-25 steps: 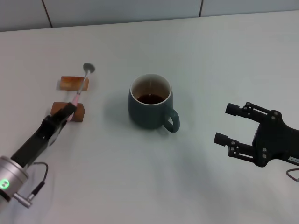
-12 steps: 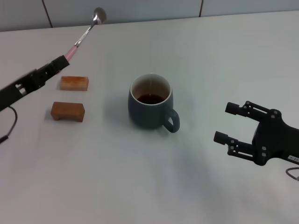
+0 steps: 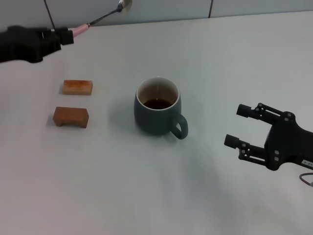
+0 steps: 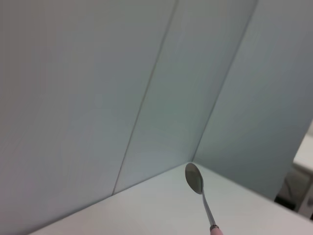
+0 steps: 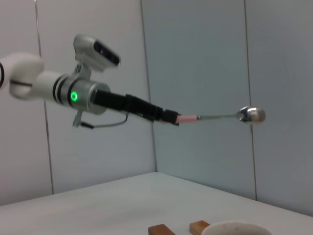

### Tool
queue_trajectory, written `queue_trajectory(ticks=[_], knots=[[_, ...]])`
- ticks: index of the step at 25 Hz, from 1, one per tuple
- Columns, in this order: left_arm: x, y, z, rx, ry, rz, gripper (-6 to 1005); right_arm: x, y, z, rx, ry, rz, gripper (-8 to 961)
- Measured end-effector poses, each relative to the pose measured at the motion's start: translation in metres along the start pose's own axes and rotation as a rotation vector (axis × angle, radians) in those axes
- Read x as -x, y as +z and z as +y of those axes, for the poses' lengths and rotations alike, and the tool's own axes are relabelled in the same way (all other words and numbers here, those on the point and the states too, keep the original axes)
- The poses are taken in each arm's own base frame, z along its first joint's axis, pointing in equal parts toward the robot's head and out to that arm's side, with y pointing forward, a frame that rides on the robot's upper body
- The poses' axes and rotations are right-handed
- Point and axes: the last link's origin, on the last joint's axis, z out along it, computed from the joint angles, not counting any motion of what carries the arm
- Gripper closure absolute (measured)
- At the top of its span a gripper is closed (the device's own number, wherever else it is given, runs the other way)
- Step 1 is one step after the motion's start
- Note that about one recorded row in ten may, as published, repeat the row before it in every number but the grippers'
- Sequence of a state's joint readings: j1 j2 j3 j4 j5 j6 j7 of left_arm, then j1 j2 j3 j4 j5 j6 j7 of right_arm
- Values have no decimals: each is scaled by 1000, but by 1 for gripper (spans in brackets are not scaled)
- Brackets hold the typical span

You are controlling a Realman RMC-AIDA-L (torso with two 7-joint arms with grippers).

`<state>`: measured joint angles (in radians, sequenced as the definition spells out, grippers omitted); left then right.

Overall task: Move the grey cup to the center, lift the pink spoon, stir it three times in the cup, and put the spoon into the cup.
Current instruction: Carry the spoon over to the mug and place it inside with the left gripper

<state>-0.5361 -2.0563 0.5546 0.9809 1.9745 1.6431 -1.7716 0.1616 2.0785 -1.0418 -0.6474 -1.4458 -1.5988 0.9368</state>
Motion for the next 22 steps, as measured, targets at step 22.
queue_trajectory(ticks=[22], knots=[[-80, 13, 35, 40, 421, -455, 868, 1, 1, 0, 6, -3, -3, 198]])
